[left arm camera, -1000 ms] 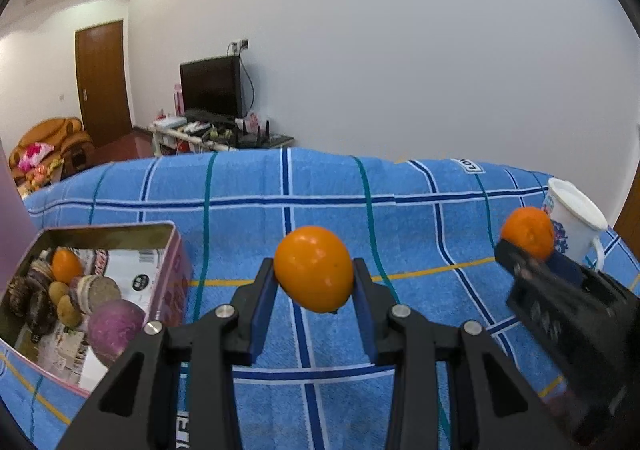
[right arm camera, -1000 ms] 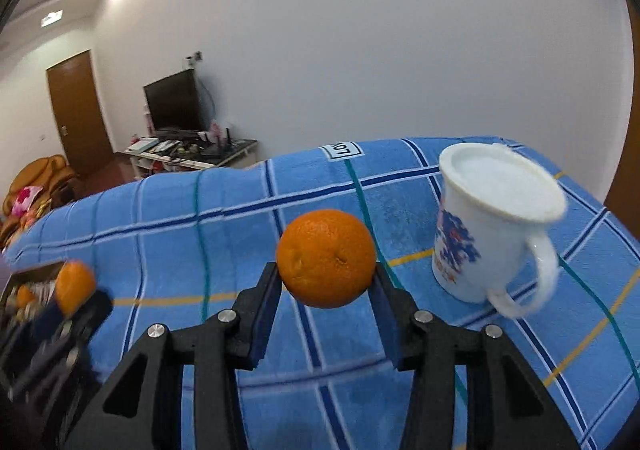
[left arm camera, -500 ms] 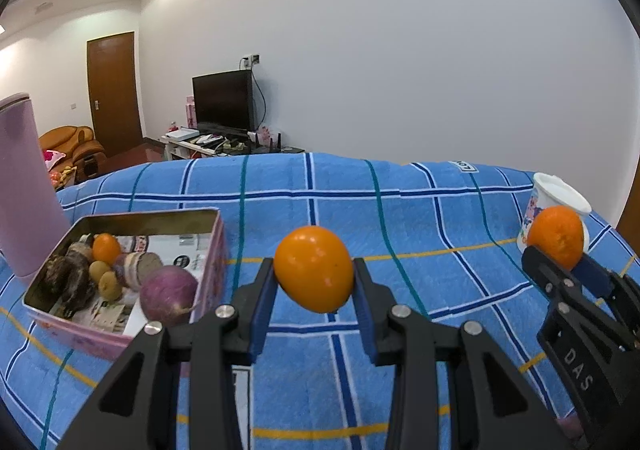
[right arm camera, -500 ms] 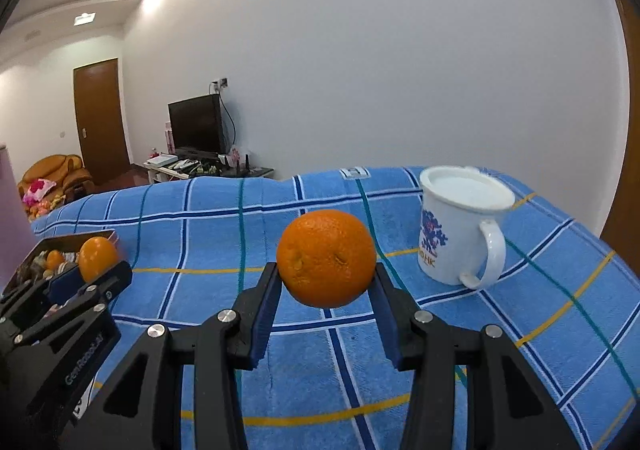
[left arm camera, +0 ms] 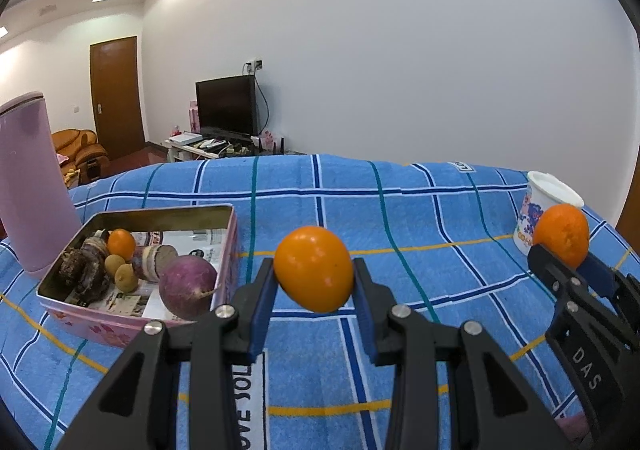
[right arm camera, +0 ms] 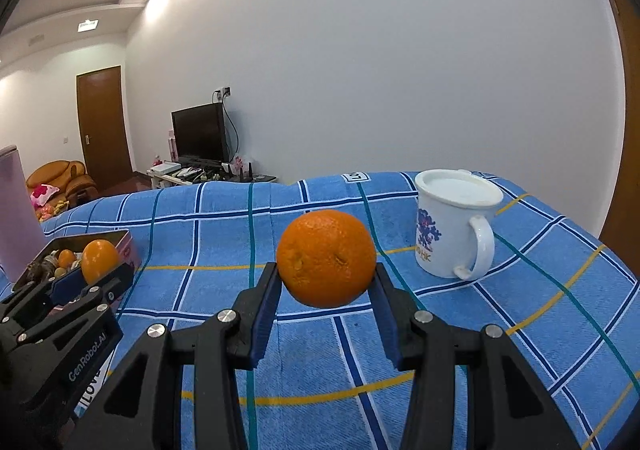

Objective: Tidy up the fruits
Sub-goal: 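Carry both held oranges back over the pink tin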

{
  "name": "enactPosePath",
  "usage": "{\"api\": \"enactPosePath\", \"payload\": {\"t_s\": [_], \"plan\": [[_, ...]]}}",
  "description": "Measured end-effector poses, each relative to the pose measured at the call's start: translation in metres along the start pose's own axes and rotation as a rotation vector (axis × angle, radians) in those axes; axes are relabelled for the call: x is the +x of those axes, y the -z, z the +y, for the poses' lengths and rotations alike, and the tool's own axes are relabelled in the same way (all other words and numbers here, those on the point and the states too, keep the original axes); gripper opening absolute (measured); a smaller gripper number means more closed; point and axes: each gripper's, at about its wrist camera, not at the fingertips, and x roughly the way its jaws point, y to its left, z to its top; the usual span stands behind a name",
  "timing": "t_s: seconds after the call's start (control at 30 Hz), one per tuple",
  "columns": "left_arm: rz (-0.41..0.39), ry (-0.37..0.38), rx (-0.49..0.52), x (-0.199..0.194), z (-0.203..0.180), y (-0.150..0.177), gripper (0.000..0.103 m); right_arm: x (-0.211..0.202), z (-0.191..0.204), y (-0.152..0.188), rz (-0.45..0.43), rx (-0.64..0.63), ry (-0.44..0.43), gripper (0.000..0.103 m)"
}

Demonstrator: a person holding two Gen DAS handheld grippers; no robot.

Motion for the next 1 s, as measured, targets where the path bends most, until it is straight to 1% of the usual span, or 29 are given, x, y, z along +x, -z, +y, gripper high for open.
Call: {"api": "enactPosePath", "payload": {"t_s": [0.67, 0.87, 1.0], "plan": [[0.004, -0.004, 0.007, -0.009, 0.004, 0.005, 0.039, -0.015, 0.003, 0.006, -0.004, 0.009, -0.012, 0.047], [0.020, -0.024, -0.004, -0.011, 0.015, 0.006, 0.039, -0.023, 0.012, 0.009, -0.020, -0.017, -0.019, 0.047], [0.025, -0.037, -0.007, -0.014, 0.023, 0.007, 0.039, -0.025, 0.018, 0.010, -0.014, -0.023, -0.029, 0.047]]}}
